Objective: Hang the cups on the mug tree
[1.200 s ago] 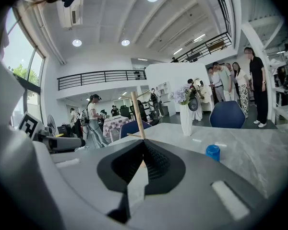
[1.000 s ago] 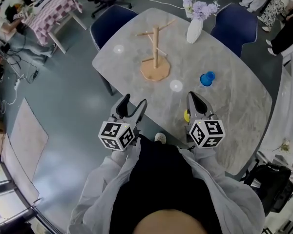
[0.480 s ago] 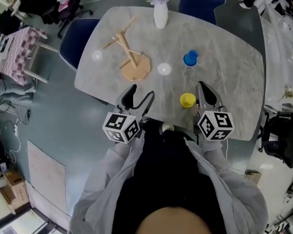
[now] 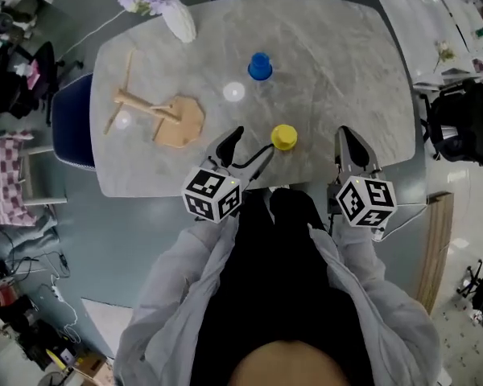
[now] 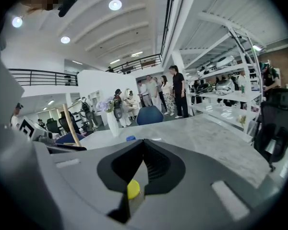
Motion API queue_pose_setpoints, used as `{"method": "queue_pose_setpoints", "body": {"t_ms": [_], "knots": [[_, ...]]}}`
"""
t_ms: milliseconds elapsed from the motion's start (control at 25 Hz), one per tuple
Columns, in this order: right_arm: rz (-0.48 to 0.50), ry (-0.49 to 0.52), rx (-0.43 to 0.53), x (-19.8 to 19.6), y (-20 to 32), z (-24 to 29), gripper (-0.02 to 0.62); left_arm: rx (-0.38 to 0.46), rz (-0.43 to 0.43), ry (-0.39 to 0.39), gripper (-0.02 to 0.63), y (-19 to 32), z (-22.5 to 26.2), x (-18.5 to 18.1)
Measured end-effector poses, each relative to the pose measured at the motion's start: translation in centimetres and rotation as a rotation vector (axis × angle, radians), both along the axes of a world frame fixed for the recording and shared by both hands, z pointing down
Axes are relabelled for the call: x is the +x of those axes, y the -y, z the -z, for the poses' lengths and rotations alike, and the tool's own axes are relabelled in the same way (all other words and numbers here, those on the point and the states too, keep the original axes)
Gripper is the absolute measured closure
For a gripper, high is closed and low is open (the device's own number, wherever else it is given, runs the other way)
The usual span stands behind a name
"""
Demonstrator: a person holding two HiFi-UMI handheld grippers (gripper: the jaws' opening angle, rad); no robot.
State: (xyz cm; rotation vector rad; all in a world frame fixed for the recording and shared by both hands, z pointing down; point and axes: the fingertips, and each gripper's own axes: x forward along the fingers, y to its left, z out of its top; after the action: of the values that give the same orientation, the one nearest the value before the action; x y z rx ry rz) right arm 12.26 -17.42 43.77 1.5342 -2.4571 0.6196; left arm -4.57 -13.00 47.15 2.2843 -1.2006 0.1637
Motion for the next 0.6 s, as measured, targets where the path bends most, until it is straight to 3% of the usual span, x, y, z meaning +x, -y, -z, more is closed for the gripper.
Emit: {"method": "queue_pose_setpoints", "body": {"t_ms": [320,600], "knots": [[-0.123,-0.012,-0.048,3.8,-1.6,-2.3,0.586,-0.044,-0.248,0.126,0.262,1.1,-5.5,6.4],[-0.126,0.006,-0.078,4.8,-1.6,-4.5,0.587,-0.018,-0.333,0.267,0.233,1.9,-10.1,9.3]]}}
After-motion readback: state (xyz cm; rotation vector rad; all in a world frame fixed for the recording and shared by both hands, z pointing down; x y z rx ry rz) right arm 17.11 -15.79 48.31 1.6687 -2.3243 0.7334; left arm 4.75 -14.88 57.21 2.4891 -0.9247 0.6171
